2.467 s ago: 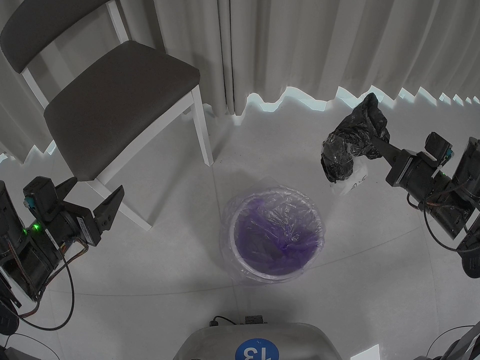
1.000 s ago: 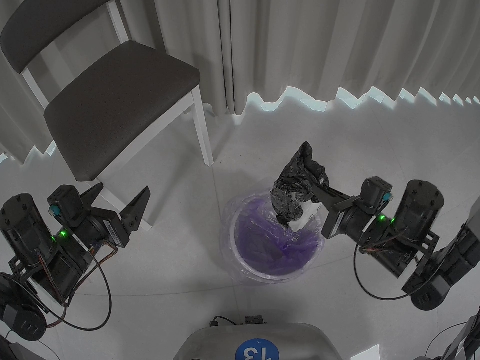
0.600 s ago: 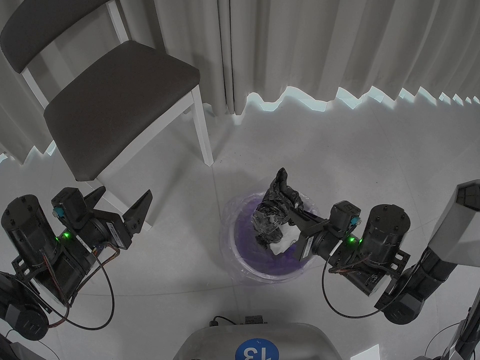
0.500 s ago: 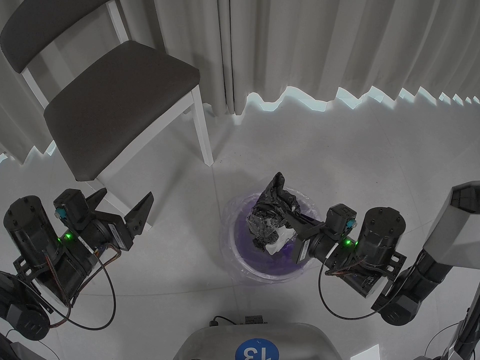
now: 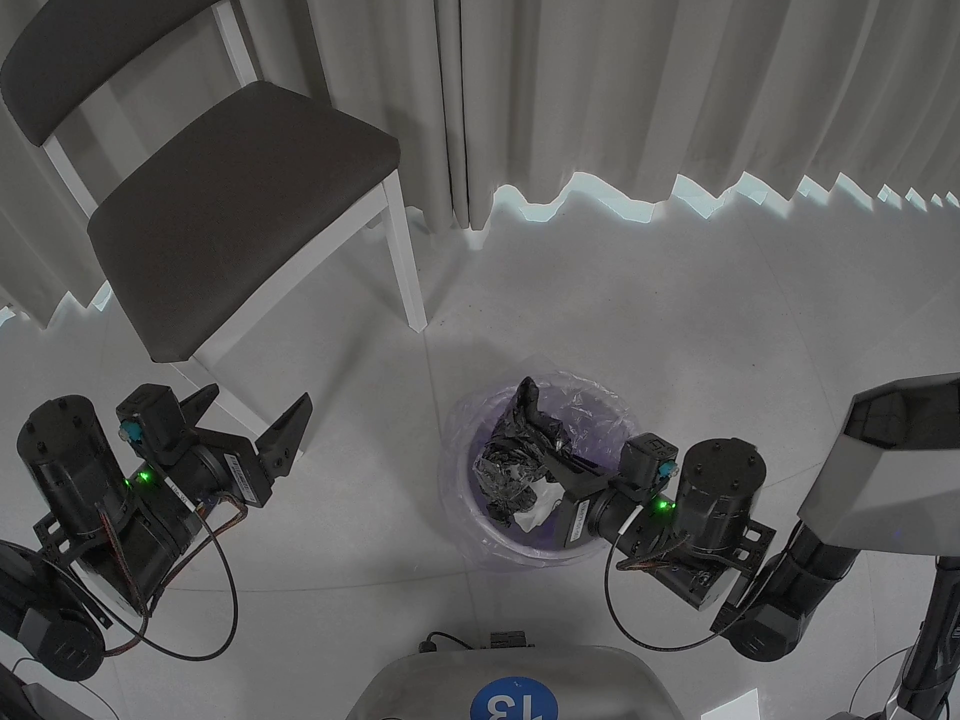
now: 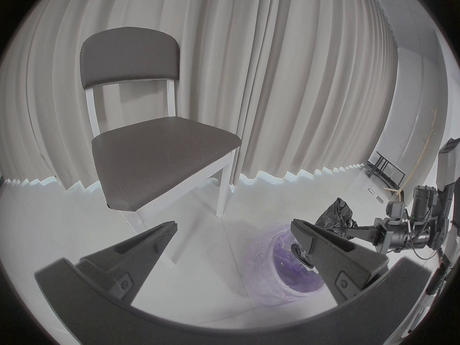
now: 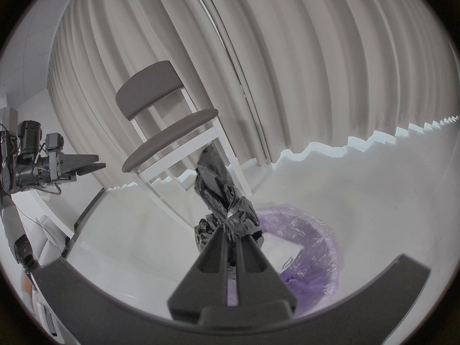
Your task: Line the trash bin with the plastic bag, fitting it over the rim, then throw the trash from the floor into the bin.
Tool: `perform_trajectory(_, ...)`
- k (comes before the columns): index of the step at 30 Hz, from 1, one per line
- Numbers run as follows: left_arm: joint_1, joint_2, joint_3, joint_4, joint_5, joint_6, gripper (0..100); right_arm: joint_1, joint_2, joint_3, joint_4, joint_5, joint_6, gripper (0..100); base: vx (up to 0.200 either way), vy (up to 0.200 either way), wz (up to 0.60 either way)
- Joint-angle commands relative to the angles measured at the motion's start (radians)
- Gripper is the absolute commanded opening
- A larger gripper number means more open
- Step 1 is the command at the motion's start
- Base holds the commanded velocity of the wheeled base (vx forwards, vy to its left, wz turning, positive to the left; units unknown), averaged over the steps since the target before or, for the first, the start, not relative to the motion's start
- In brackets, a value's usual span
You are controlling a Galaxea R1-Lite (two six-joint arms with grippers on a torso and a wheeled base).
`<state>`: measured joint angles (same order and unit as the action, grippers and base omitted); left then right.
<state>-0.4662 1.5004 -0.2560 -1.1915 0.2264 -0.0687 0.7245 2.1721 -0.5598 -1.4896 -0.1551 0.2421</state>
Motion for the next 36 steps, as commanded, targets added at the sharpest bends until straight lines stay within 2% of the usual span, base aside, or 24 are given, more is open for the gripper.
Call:
perform_trajectory(1, -0.002, 0.009, 0.001, 0.000, 0.001, 0.000, 100, 0.009, 0.051, -0.022, 0.000, 0.000, 0.017, 0, 0.000, 0.000, 0.00)
perform_trajectory(6, -0.003, 0.024, 0.004, -0.002, 0.001, -0.002, 100, 0.016, 0.124, -0.066, -0.001, 0.000, 0.069, 0, 0.000, 0.000, 0.00)
perform_trajectory(11, -0.006, 0.047, 0.018, -0.033, -0.001, -0.003, 100, -0.016, 0.155, -0.086, 0.002, 0.011, 0.077, 0, 0.000, 0.000, 0.00)
perform_trajectory(16, -0.002, 0.135, 0.047, -0.172, 0.001, 0.001, 100, -0.068, 0.184, -0.121, 0.008, 0.014, 0.082, 0, 0.000, 0.000, 0.00)
perform_trajectory(21, 0.003, 0.181, 0.081, -0.292, 0.001, 0.010, 100, -0.129, 0.183, -0.135, 0.017, 0.049, 0.083, 0, 0.000, 0.000, 0.00)
perform_trajectory(36, 0.003, 0.162, 0.090, -0.309, -0.005, 0.015, 100, -0.275, 0.173, -0.212, 0.112, 0.080, 0.083, 0, 0.000, 0.000, 0.00)
